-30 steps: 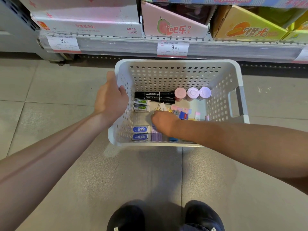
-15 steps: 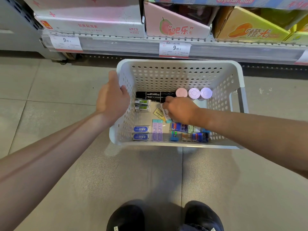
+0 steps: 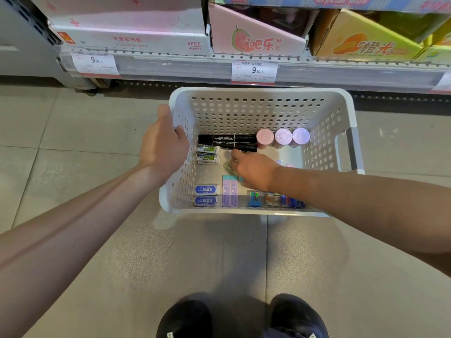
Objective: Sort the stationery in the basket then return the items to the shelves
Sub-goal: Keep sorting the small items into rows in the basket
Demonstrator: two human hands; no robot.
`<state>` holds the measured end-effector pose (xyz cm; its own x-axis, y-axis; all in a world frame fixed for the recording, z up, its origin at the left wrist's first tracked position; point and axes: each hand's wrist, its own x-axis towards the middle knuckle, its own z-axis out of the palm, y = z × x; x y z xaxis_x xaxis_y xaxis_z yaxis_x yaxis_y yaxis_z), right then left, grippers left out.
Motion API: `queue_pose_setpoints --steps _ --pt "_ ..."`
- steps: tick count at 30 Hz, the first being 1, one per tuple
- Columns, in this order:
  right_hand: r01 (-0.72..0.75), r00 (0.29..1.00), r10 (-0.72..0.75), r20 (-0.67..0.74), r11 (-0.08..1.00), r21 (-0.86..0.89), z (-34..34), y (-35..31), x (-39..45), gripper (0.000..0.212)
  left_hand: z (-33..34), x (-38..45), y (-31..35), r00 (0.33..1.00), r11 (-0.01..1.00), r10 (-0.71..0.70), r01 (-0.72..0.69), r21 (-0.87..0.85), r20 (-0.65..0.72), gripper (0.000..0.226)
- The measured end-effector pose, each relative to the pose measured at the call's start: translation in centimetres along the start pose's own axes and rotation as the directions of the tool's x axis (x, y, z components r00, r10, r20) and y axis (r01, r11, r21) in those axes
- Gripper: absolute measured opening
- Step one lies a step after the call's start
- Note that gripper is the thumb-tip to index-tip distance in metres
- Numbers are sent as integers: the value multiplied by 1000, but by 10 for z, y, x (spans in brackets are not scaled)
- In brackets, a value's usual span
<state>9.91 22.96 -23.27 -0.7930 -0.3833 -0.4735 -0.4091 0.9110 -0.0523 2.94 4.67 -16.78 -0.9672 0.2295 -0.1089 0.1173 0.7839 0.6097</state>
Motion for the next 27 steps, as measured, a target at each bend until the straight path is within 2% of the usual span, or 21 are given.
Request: queue_pose_setpoints --steps 3,6,8,10,11,13,15,18,21,24,27 --pt "15 1000 -15 -22 1000 10 -6 2 -4 31 0 1 0 1000 1000 9 -9 5 -2 19" --pt "20 993 -12 -122 998 67 -9 8 -8 30 0 1 -1 1000 1000 6 -6 4 -1 20" --pt "-16 972 66 -224 976 216 -11 14 -11 28 0 0 0 1000 1000 5 -5 2 1 19" --pt "-66 948 187 -257 907 415 -15 19 -13 26 -1 0 1 1000 1000 5 -5 5 0 17" --pt "-91 950 221 -220 872 481 -17 21 -13 23 -1 0 1 1000 1000 4 -4 5 1 18" --pt "-139 980 193 -54 847 512 -20 24 -13 10 -1 1 0 1000 1000 -1 1 3 -1 17" --pt "-168 985 129 115 862 477 -19 23 -10 31 -1 1 0 1000 1000 1 -1 -2 0 18" --pt "-228 957 110 270 859 458 -11 19 -5 32 -1 0 0 1000 1000 1 -1 3 5 18" --pt "-223 964 119 240 852 473 -4 14 -2 14 0 0 0 1000 1000 -2 1 4 3 20" --pt "-238 971 194 138 835 497 6 10 -1 28 1 0 0 1000 1000 -8 8 7 1 20" --pt "-235 970 236 65 827 511 15 6 -1 26 0 1 0 1000 1000 -3 3 1 -2 19"
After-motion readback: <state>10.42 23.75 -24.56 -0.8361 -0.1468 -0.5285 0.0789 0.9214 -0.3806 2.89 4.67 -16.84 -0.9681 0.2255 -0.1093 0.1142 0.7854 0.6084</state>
